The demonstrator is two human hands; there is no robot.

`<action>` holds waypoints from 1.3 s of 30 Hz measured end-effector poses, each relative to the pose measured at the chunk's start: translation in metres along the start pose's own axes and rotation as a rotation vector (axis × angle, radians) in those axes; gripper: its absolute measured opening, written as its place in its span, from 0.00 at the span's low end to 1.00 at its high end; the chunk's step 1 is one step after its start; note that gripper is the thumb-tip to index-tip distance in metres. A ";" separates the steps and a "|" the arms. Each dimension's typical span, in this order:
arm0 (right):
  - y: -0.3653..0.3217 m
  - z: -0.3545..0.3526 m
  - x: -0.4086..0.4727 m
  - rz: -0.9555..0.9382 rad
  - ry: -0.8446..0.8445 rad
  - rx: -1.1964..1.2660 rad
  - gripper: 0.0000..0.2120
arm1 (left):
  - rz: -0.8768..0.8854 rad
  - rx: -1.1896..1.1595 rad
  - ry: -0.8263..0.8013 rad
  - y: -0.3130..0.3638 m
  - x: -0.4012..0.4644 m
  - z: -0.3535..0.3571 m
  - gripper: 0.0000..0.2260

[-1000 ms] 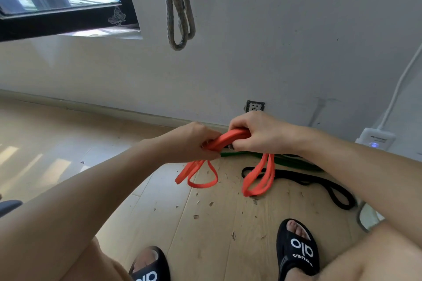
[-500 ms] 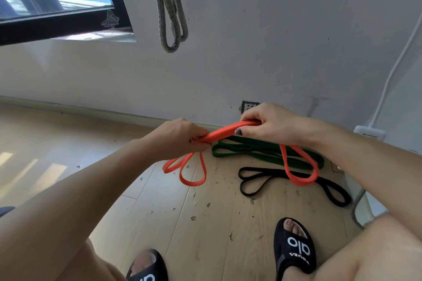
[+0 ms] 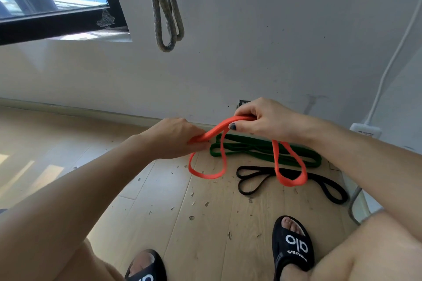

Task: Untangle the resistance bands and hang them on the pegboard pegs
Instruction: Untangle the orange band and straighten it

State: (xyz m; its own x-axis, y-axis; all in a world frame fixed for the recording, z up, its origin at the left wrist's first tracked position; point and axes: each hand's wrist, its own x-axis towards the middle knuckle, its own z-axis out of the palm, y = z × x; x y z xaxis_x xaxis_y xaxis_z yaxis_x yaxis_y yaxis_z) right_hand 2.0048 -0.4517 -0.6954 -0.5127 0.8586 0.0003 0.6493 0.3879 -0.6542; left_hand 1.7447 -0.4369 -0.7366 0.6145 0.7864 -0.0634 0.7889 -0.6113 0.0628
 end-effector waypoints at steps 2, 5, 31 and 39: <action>-0.001 -0.001 0.000 -0.003 0.003 0.035 0.09 | -0.020 -0.140 -0.045 0.000 0.001 0.004 0.17; -0.003 -0.002 -0.002 -0.010 -0.004 0.057 0.09 | -0.005 -0.360 -0.094 0.000 0.003 0.013 0.12; -0.011 -0.007 -0.003 -0.008 0.048 0.074 0.10 | -0.028 -0.693 -0.091 0.012 0.005 0.014 0.10; -0.010 -0.006 -0.001 -0.005 0.044 0.089 0.09 | 0.004 -0.630 -0.065 0.019 0.007 0.013 0.10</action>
State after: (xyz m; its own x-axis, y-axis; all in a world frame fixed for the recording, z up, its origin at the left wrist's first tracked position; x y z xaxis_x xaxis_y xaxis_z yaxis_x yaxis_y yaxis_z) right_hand 2.0021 -0.4550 -0.6846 -0.4895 0.8713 0.0352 0.5932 0.3623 -0.7189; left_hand 1.7642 -0.4447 -0.7486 0.6324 0.7651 -0.1210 0.6410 -0.4292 0.6363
